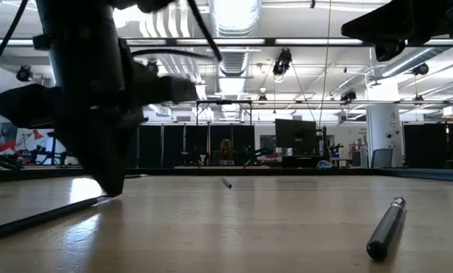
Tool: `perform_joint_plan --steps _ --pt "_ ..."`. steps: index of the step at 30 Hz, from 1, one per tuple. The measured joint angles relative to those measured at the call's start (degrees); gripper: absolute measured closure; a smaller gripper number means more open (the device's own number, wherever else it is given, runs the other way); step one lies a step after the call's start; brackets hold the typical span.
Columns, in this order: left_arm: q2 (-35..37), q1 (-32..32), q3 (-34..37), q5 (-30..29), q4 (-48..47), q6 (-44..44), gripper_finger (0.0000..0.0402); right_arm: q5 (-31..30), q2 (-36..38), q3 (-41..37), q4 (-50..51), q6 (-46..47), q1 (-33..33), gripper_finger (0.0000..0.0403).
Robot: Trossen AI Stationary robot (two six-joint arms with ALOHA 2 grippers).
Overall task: Sort items
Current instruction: Put the liner brush into the wire basket
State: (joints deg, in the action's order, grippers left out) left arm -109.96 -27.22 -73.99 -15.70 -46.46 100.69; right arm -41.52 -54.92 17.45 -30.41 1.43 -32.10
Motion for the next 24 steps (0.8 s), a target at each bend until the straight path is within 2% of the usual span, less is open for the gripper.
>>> perform_joint_plan --steps 9,11,13,18,24 --pt "6.59 -0.45 -0.30 -5.59 -0.67 -4.16 0.0401 0.00 0.00 -0.42 0.04 0.02 0.00 0.0394" --pt "7.14 -0.48 -0.77 -4.87 0.67 -4.68 0.0401 0.00 -0.02 -0.46 0.02 0.00 0.00 0.0394" --pt "6.74 -0.43 -0.82 -1.31 1.50 -3.15 0.0396 -0.02 0.00 -0.55 0.02 0.02 0.00 0.0394" --pt "3.25 -0.42 -0.81 4.49 2.81 -0.45 0.0350 -0.01 0.00 -0.64 0.02 0.01 0.01 0.0394" --pt "0.01 -0.39 -1.82 4.81 2.92 0.59 0.0289 -0.02 0.00 -0.68 -0.01 0.01 0.01 0.0394"
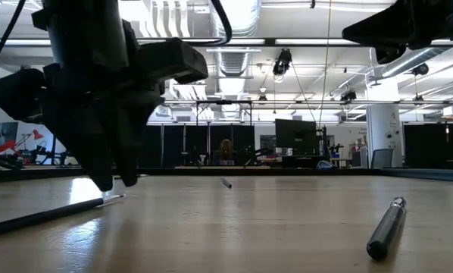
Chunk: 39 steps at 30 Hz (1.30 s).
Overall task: Sort items
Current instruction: Put the liner brush into the wire basket
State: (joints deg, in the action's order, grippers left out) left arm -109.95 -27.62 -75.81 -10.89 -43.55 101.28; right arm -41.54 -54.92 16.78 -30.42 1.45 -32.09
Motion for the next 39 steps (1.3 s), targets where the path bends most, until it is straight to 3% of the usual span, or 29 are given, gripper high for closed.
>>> perform_joint_plan --steps 6,15,19,24,28,34,39 --pt "-2.13 0.00 -0.03 -0.03 -1.63 2.16 0.0286 0.00 0.00 -0.20 0.01 0.01 -0.01 0.0394" --pt "-4.48 0.02 -0.13 -0.49 -2.36 -1.45 0.0389 0.00 0.00 -0.23 0.01 0.01 0.01 0.0394" --pt "-2.81 -0.04 -0.08 -2.45 -2.47 -2.81 0.0394 0.00 0.00 -0.24 0.01 0.01 0.01 0.0394" --pt "2.23 -0.07 0.31 -15.30 -2.91 -4.34 0.0400 0.00 0.00 -0.31 0.01 0.03 0.01 0.0394" --pt "5.11 -0.38 0.22 -22.02 -1.43 -9.08 0.0401 0.00 0.00 -0.33 0.00 0.02 0.11 0.0394" --pt "6.38 -0.15 0.31 -32.89 9.27 -23.48 0.0400 0.64 -0.04 -0.35 -0.24 1.40 0.34 0.0394" --pt "7.85 0.15 3.16 -38.46 22.60 -38.34 0.0400 9.65 -0.07 -0.37 -2.16 4.82 2.71 0.0394"
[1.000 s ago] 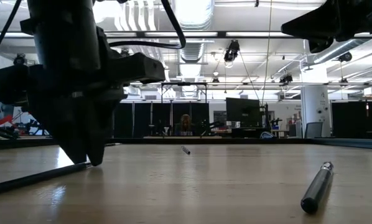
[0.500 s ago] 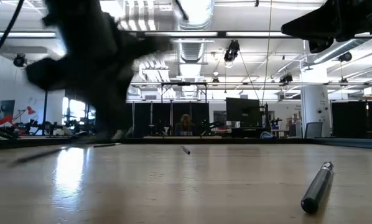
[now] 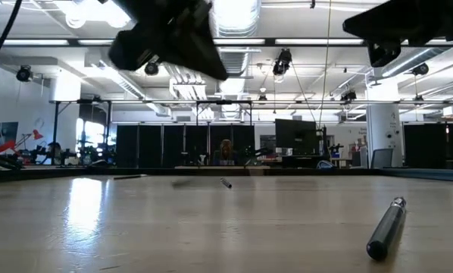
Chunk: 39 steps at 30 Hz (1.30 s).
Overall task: Sort items
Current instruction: Put the liner brush into the wire basket
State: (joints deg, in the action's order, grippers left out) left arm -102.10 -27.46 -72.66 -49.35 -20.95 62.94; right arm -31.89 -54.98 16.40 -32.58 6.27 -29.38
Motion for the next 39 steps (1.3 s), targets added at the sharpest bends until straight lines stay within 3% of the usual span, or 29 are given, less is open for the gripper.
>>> perform_joint_plan --steps 5,10,14,25,34,39 --pt "3.20 1.21 7.82 2.96 15.64 -9.93 0.0400 0.70 0.00 -0.09 -0.74 3.46 2.11 0.0394" --pt "3.73 4.16 14.21 17.43 21.59 -7.75 0.0400 1.84 -0.47 -0.76 -0.59 6.32 2.29 0.0394" --pt "0.98 4.45 14.51 24.64 20.99 -6.16 0.0380 3.69 -3.55 -0.67 -0.69 6.90 2.29 0.0394" --pt "-10.28 2.57 4.80 27.43 18.14 -9.56 0.0281 6.64 -12.14 1.93 -0.60 7.10 2.59 0.0394" --pt "-19.09 1.73 -7.34 26.95 5.80 -15.96 0.0268 9.27 -11.65 2.05 6.10 8.37 2.99 0.0394" --pt "-21.25 1.35 -11.06 26.34 4.25 -18.98 0.0268 9.58 -10.43 2.01 10.22 8.35 3.03 0.0394"
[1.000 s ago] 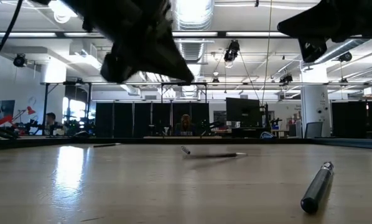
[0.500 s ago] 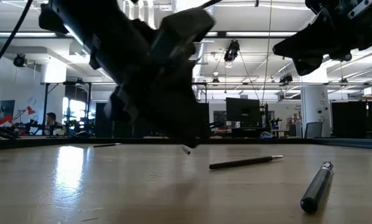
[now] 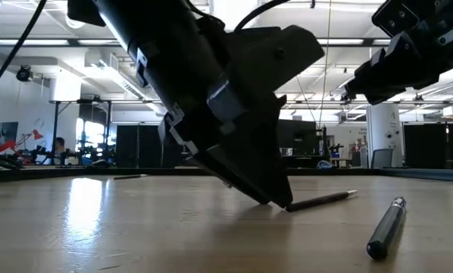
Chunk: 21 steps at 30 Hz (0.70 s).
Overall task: Sort items
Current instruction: Put the liner brush into the wire basket
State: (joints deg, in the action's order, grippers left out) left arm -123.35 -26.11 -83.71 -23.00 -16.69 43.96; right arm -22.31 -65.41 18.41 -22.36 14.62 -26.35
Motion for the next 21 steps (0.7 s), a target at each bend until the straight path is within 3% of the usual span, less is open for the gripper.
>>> perform_joint_plan --steps 6,10,16,21 --pt "1.89 0.01 -0.30 0.41 -2.62 0.08 0.0269 2.39 0.52 0.04 2.99 -0.26 0.75 0.0394" --pt "2.71 0.00 -0.36 0.15 -3.54 0.18 0.0269 9.15 -0.66 0.19 3.48 -2.03 3.12 0.0385" --pt "3.59 -0.77 2.31 -1.74 -4.10 1.72 0.0271 18.89 -5.88 4.56 11.21 -7.20 7.28 0.0322" --pt "8.47 -1.18 9.73 -2.98 2.68 2.87 0.0295 20.20 -13.83 11.67 19.84 -15.91 9.46 0.0284"
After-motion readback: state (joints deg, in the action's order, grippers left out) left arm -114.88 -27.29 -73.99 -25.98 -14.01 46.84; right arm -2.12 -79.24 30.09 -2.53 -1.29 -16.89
